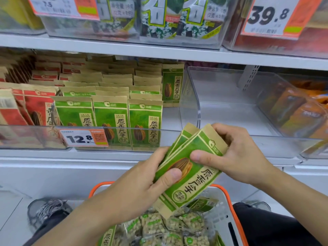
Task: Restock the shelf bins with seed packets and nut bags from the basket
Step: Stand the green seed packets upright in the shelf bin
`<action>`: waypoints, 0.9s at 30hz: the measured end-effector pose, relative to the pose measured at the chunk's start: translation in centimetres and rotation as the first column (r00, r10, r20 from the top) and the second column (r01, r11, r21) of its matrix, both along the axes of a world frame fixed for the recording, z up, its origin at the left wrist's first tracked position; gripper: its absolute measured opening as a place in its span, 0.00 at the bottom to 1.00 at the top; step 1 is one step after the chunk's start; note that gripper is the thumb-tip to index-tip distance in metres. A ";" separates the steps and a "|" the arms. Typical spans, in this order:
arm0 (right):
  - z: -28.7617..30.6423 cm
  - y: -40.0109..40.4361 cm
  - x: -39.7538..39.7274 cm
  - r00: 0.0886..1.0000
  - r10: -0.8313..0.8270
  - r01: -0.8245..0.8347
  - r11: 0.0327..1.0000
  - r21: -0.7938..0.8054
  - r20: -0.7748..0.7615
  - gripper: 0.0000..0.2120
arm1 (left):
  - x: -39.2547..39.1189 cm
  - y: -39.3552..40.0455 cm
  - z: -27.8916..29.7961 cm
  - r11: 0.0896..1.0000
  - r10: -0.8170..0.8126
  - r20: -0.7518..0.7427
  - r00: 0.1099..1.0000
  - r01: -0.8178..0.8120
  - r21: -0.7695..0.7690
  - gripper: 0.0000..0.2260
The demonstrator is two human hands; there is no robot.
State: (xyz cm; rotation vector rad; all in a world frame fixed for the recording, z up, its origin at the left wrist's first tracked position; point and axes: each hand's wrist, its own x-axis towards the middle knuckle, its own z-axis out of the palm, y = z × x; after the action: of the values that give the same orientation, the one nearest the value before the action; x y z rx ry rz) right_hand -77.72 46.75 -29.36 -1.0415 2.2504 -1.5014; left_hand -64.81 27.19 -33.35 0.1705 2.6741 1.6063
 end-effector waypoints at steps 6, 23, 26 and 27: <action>0.0 0.8 -0.8 0.917 0.295 -0.351 0.917 0.190 0.268 0.25 | 0.3 0.0 -0.4 0.979 -0.051 0.019 0.999 0.053 -0.196 0.22; 7.6 1.4 -0.8 0.536 -0.153 0.154 0.985 -0.082 -0.830 0.23 | -3.0 -2.3 1.2 0.823 0.335 -0.657 0.675 -0.549 -0.144 0.20; 8.0 0.2 -2.6 0.483 -0.085 0.198 0.980 0.014 -0.871 0.22 | -5.1 -3.7 0.6 0.706 0.333 -0.696 0.636 -0.658 -0.264 0.19; 7.7 -0.6 -3.2 0.485 -0.041 0.197 0.978 0.064 -0.874 0.21 | -5.5 -4.0 0.2 0.680 0.316 -0.689 0.652 -0.662 -0.315 0.19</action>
State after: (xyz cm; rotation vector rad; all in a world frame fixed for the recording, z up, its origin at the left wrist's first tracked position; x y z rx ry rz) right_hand -80.93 46.19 -21.67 -1.9580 3.0707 -0.8201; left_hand -70.34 23.21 -33.16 -0.1708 3.8446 0.8020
